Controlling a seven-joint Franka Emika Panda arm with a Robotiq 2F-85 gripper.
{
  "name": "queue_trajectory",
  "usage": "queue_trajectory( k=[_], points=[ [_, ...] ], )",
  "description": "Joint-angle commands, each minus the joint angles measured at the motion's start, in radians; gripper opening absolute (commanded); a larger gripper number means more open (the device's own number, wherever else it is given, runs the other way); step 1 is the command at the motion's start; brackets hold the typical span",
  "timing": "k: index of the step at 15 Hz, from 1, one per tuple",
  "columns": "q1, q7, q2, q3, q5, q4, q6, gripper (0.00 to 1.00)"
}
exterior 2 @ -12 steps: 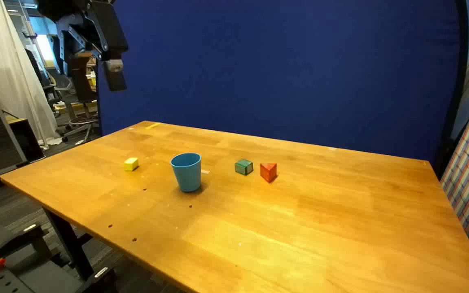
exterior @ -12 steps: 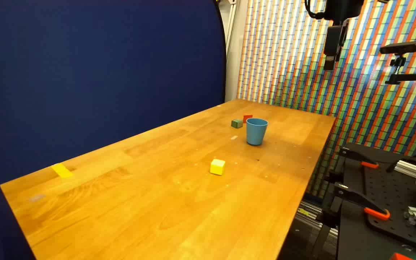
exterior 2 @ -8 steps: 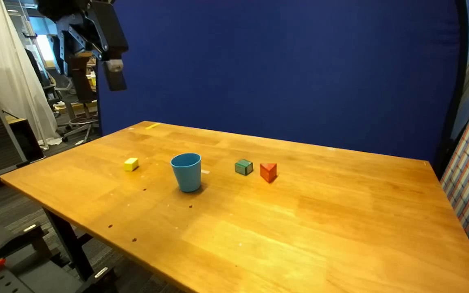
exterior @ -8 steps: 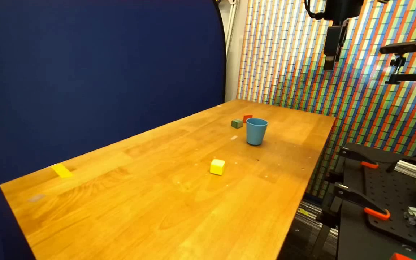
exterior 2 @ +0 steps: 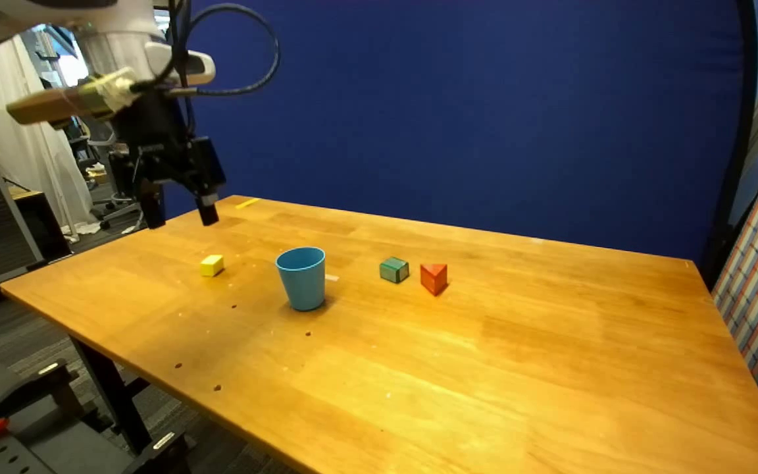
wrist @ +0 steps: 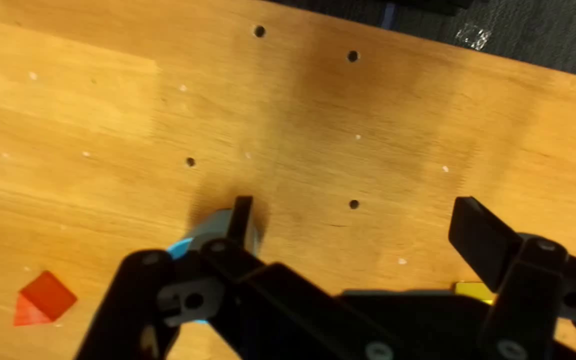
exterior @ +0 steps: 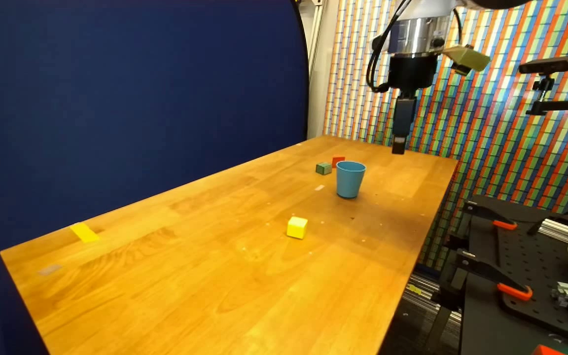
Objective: Put the yellow block in the cup
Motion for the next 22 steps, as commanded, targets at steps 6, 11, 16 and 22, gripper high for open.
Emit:
queue_trajectory(
  k=[6,11,16,22],
  points=[
    [0.110,-0.082,0.580,0.078,0.055,0.376,0.153,1.00],
    [0.152,-0.103,0.814,0.068,0.016,0.607,0.124,1.00],
    [0.168,-0.097,0.910,0.055,0.011,0.724,0.092,0.72],
    [0.166,-0.016,0.824,0.048,0.032,0.676,-0.023,0.89]
  ],
)
